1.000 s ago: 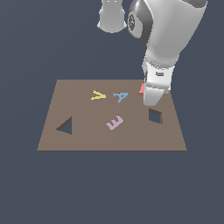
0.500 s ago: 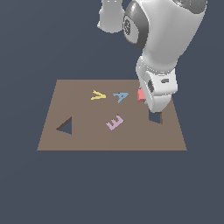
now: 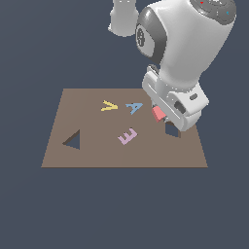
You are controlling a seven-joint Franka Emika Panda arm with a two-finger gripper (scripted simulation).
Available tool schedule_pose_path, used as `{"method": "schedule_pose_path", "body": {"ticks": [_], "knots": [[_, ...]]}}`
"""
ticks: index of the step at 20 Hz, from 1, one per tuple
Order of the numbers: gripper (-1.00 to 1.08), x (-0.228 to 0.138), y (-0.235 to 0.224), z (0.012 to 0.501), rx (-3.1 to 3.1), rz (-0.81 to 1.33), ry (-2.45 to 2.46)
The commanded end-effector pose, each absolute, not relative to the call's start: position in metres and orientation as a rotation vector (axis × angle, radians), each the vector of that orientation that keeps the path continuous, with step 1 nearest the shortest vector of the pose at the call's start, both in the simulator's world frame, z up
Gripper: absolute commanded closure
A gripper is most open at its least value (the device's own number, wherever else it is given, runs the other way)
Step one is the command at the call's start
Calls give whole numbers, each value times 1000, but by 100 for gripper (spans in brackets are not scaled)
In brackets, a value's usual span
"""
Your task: Insert a designated object into the corresponding slot on a board.
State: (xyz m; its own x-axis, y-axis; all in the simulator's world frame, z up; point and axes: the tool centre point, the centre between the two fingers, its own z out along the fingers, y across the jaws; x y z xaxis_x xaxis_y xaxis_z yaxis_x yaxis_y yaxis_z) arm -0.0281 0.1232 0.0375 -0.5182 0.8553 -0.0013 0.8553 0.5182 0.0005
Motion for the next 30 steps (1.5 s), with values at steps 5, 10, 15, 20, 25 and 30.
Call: {"method": "schedule_pose_path", "body": {"ticks": [5, 10, 15, 20, 25, 30], "knots": [[108, -8, 128, 39, 1180, 0, 2910], [108, 5, 135, 39, 899, 0, 3008], [108, 15, 143, 40, 658, -1, 3070], [108, 21, 151, 40, 467, -1, 3105], [108, 25, 157, 40, 327, -1, 3123], [108, 27, 161, 41, 241, -2, 3131]]}}
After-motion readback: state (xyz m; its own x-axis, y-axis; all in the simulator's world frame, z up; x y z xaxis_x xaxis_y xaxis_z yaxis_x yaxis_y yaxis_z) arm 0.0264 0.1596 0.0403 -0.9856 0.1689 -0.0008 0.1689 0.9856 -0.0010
